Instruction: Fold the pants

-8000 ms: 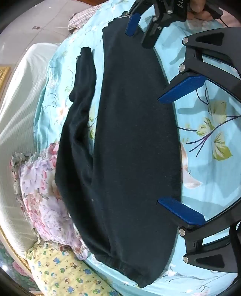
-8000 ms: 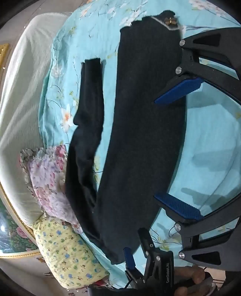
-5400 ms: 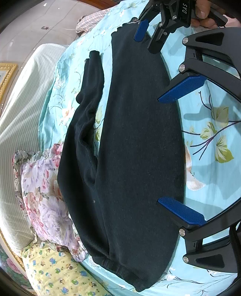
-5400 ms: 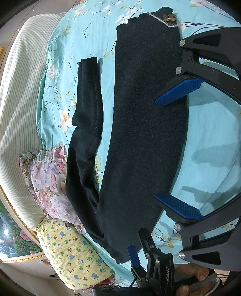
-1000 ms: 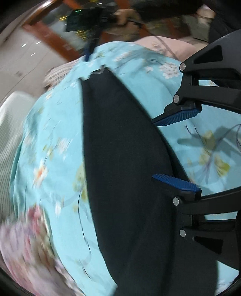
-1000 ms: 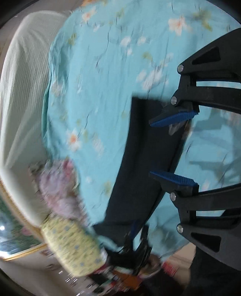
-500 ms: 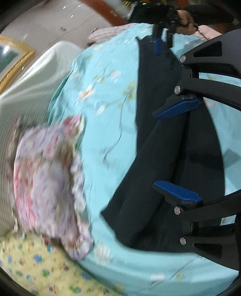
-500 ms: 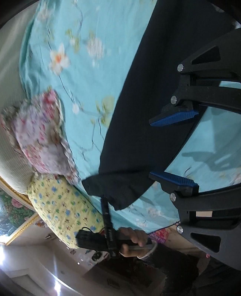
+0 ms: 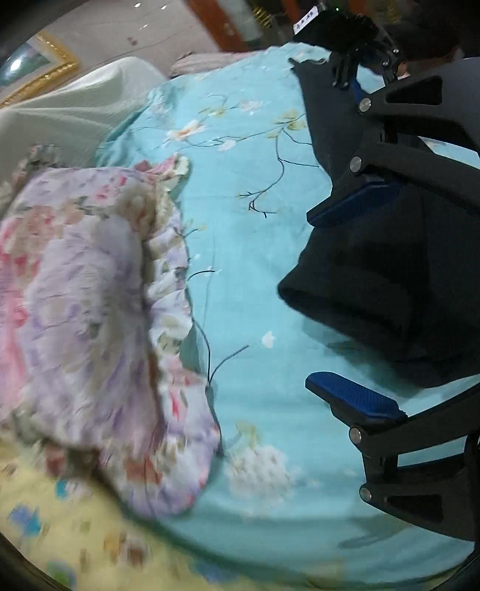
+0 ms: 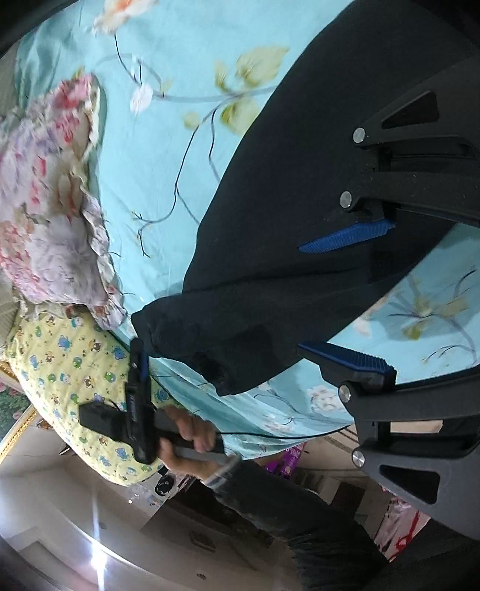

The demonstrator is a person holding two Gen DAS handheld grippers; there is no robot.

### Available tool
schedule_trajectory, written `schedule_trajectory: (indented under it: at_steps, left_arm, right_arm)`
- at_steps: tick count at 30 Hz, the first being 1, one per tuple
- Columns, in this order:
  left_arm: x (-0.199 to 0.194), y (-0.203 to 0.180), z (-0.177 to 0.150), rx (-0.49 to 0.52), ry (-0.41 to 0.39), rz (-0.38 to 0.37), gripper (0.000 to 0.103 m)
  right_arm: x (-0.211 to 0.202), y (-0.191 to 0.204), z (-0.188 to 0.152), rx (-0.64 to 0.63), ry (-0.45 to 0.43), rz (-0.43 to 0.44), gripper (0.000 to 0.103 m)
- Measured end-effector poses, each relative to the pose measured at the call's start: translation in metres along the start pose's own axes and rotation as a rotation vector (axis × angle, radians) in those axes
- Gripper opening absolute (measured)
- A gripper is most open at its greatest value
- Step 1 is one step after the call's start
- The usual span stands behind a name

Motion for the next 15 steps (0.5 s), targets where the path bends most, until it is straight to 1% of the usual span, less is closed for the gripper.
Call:
schedule_trajectory:
  at_steps: [3, 5, 7, 8, 9, 11, 12, 13, 14, 15]
  left_arm:
    - [0.023, 0.005, 0.004, 0.004, 0.081, -0.022, 0.081]
    - [0.030, 0.003, 0.002, 0.027, 0.106, -0.027, 0.081]
    - [0.033, -0.003, 0.000, 0.064, 0.098, -0.026, 0.071]
    - [0.031, -0.007, 0.000, 0.084, 0.086, -0.026, 0.054]
    - [0.030, -0.011, -0.002, 0.100, 0.078, -0.032, 0.040]
    - [0.024, -0.019, -0.005, 0.138, 0.051, -0.020, 0.040]
    - [0.020, -0.024, -0.007, 0.162, 0.034, -0.008, 0.036]
    - [0.016, -0.027, -0.009, 0.178, 0.021, -0.003, 0.035]
    - [0.010, -0.031, -0.011, 0.187, 0.004, -0.001, 0.024]
    - [0.006, -0.033, -0.011, 0.191, -0.010, -0.001, 0.012]
  right_arm:
    - [0.016, 0.004, 0.006, -0.001, 0.025, 0.016, 0.051]
    - [0.026, 0.005, 0.007, -0.011, 0.047, 0.011, 0.051]
    - [0.038, 0.005, 0.007, -0.016, 0.068, -0.002, 0.051]
    - [0.044, 0.004, 0.007, -0.015, 0.075, -0.005, 0.051]
    - [0.048, 0.003, 0.007, -0.013, 0.080, -0.009, 0.051]
    - [0.054, 0.006, 0.007, -0.016, 0.088, 0.003, 0.043]
    - [0.057, 0.007, 0.006, -0.023, 0.093, -0.001, 0.032]
    - [0.060, 0.008, 0.006, -0.034, 0.094, -0.012, 0.018]
    - [0.061, 0.011, 0.006, -0.054, 0.095, -0.027, 0.011]
    - [0.062, 0.014, 0.007, -0.067, 0.088, -0.031, 0.008]
Point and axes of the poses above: each gripper's, at about its wrist camera, not at the fingertips, and x roughly the way its jaws point, y to its left, z to its top, the point moved 4 cm from there along x, roughly the way its jaws point, and after that the axes turned 7 degrees about -y, right-handed, at the moved point
